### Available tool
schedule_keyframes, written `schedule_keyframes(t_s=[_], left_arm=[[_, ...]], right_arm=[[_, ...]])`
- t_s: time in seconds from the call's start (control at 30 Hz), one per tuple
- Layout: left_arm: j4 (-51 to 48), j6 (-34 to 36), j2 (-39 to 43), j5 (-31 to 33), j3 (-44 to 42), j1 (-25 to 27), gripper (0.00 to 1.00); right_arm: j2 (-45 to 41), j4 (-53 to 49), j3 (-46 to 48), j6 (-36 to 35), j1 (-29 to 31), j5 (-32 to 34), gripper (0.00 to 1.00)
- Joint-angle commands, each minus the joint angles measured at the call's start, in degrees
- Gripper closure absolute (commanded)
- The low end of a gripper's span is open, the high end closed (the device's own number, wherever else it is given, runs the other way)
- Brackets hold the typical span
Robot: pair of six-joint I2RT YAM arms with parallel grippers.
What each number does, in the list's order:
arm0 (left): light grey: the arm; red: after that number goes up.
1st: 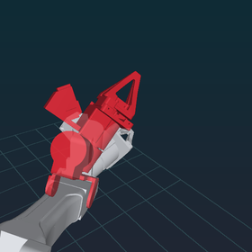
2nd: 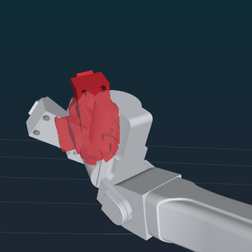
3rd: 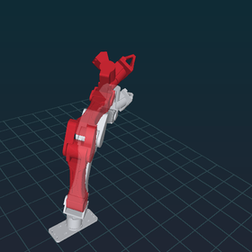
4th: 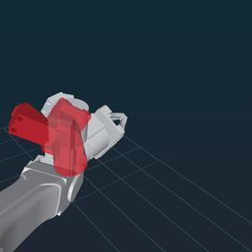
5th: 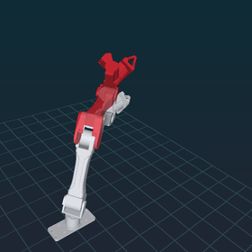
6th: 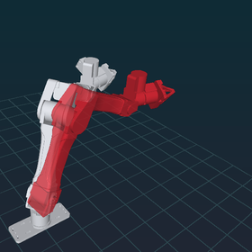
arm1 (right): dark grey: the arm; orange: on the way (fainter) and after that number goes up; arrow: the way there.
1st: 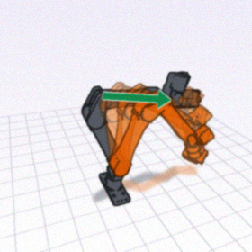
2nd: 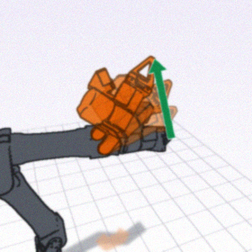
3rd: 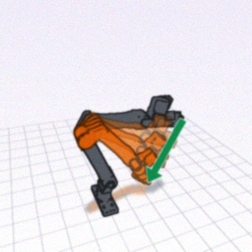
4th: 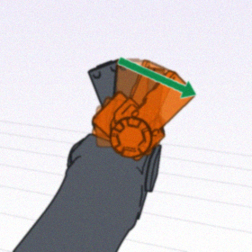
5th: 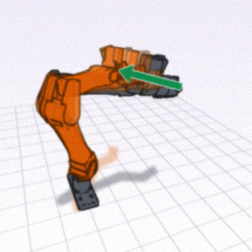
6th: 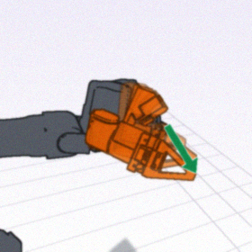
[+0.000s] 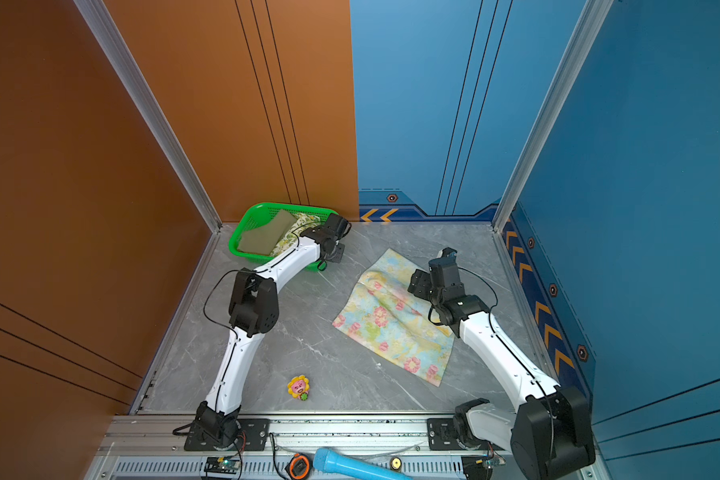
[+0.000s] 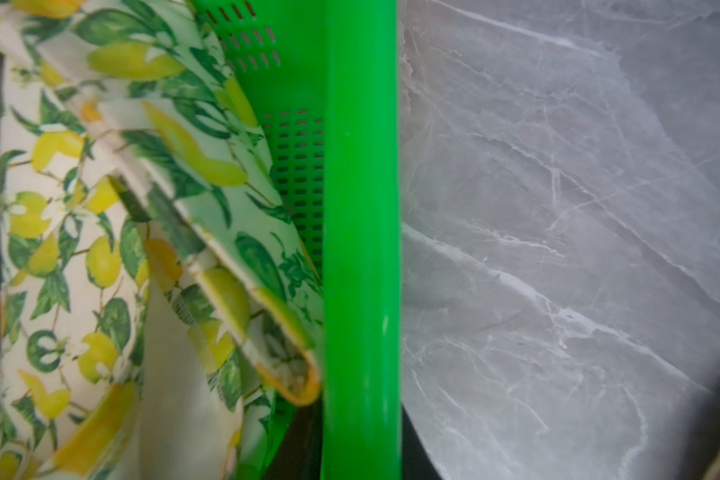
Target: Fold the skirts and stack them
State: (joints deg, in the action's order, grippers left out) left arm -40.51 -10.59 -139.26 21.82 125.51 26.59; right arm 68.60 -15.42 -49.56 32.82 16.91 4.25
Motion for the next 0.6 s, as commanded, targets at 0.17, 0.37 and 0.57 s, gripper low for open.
schedule_keyframes(t_s=[0.17, 0.37, 0.57], left_arm=[[-3.1, -5.9, 0.8, 0.2, 0.5, -3.9, 0.87], [-2.9, 0.7, 1.7, -3.6, 0.2, -5.8, 0.82], [-2.7, 4.7, 2.9, -7.2, -0.7, -8.1, 0.73]], right_arm=[[-1.0, 0.8, -0.2, -0.6, 1.0, 2.0, 0.2], [-1.6, 0.8, 0.6, -0.7, 1.3, 2.3, 0.2], [-0.8, 0.9, 0.9, -1.3, 1.3, 1.0, 0.2]])
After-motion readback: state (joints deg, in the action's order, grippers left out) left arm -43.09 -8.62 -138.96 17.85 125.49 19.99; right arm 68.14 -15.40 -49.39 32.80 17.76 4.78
